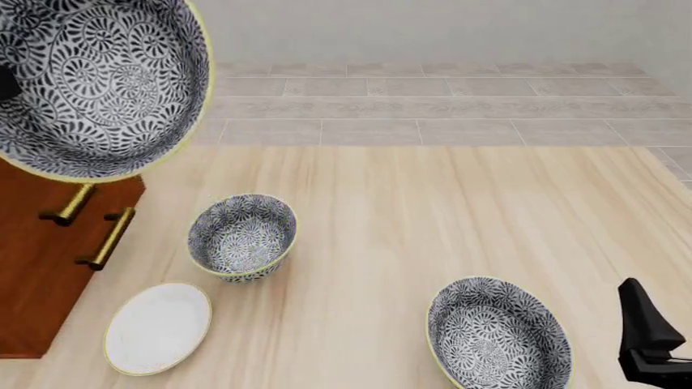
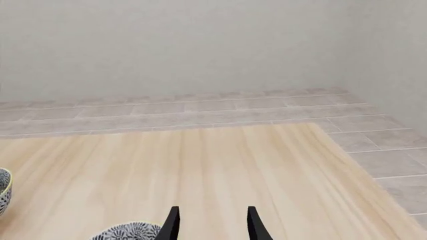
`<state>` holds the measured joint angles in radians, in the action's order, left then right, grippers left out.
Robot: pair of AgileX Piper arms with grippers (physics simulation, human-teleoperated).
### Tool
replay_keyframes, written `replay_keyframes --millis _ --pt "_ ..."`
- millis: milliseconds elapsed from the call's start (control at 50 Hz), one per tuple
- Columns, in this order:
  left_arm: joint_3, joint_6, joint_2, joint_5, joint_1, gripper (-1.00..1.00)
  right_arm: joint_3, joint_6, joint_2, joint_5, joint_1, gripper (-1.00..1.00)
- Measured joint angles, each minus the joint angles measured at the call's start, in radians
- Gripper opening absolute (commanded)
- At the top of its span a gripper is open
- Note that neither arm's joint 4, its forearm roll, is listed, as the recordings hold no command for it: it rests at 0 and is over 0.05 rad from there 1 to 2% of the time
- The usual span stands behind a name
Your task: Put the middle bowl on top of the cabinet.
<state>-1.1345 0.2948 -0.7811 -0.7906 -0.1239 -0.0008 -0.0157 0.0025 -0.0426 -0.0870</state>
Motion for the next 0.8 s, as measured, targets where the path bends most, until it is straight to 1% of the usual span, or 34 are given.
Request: replay_keyframes --millis 200,400,640,800 --pt "-0.068 0.028 -0.029 -0.027 0.032 -1.0 0.0 -0.001 -0.001 0.001 0.002 1.0" --pt "-0.145 0.04 -0.069 -0.075 0.108 -1.0 0.0 -0.002 -0.002 0.003 0.003 1.0" --pt "-0.23 0.067 -0.105 -0.123 0.172 -1.0 0.0 -0.003 -0.002 0.005 0.003 1.0" --pt "-0.267 0.086 -0.125 -0.142 0.211 -1.0 0.0 -0.002 -0.002 0.007 0.004 1.0"
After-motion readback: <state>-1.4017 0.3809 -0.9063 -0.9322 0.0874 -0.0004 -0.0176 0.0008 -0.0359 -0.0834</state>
